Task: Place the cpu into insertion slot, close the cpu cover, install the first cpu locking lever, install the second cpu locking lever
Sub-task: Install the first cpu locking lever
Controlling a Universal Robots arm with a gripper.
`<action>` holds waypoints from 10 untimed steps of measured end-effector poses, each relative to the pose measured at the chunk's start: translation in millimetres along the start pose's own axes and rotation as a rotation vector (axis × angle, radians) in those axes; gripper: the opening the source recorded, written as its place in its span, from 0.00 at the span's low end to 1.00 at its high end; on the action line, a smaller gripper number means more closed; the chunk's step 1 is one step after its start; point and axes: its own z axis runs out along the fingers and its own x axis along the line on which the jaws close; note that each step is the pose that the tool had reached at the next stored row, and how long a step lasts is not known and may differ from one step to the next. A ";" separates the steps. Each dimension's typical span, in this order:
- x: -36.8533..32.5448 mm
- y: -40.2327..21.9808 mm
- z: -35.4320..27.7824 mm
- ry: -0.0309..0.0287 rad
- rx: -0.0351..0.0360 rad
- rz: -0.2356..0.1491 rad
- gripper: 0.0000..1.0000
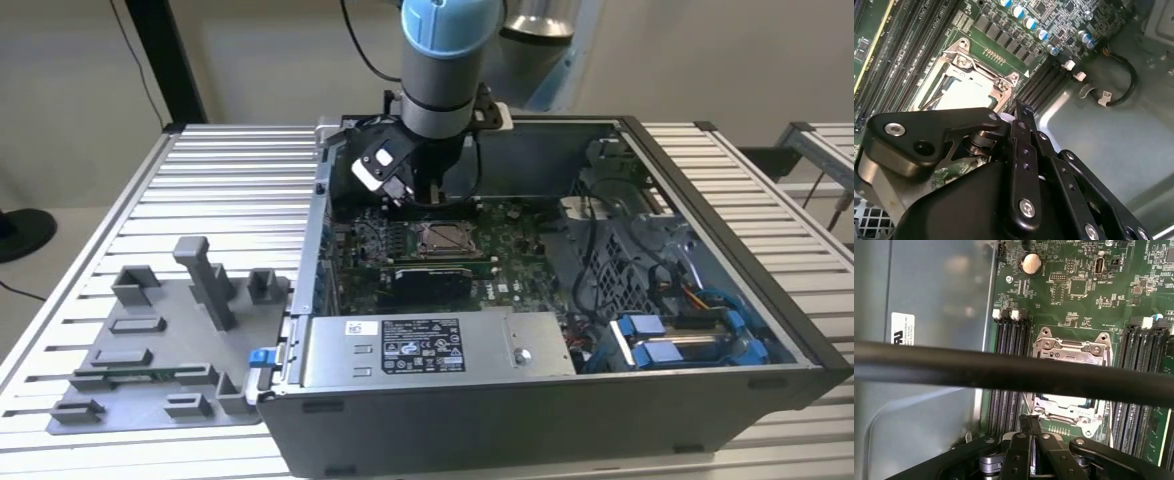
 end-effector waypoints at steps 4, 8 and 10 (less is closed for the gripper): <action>0.1 0.0 0.0 0.0481 -0.0057 0.001 0.00; 0.1 -0.4 0.0 0.0613 -0.0193 0.034 0.00; 0.0 -0.5 0.3 0.0625 -0.0280 0.057 0.00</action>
